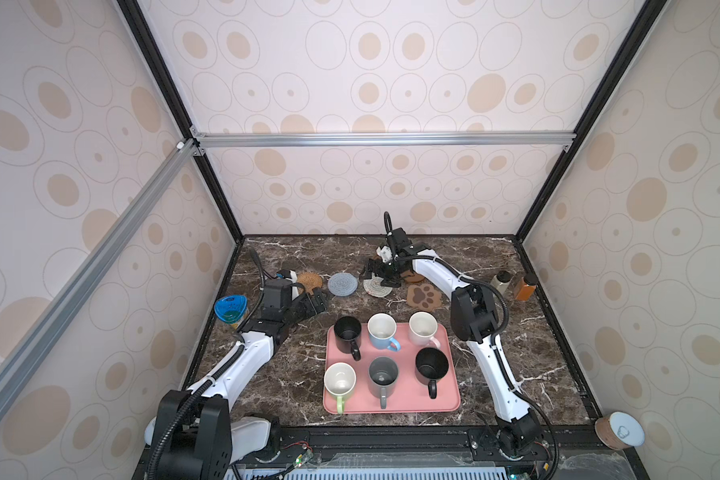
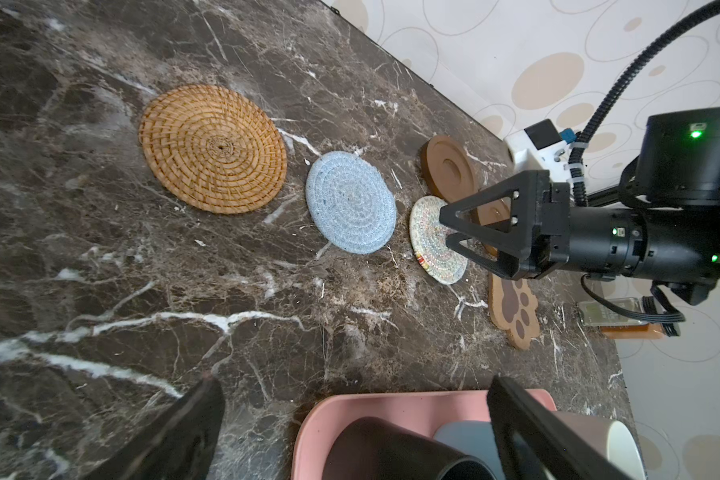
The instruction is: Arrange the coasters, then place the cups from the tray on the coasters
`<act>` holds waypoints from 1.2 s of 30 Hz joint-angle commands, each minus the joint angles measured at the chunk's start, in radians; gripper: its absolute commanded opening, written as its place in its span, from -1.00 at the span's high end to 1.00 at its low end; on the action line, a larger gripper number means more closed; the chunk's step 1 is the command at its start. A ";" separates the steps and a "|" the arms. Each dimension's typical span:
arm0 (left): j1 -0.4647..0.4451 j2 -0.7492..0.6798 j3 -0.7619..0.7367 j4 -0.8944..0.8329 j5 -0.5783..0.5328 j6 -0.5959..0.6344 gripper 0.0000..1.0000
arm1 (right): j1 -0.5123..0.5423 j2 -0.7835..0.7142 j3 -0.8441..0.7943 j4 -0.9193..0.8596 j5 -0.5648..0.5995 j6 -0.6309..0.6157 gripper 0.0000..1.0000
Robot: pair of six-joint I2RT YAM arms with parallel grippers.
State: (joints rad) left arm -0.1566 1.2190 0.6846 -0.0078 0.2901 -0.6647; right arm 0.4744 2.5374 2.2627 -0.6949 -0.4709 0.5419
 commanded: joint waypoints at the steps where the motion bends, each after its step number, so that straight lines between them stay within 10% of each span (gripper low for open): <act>1: 0.008 -0.015 0.016 0.014 0.002 -0.009 -1.00 | -0.021 0.053 -0.017 -0.069 0.055 0.011 -0.98; 36: 0.008 -0.041 0.004 0.014 0.000 -0.017 -1.00 | -0.029 -0.042 -0.018 0.029 -0.124 0.046 -0.98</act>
State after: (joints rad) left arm -0.1566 1.2003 0.6846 -0.0078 0.2901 -0.6666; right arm 0.4484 2.5370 2.2608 -0.6708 -0.5560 0.5945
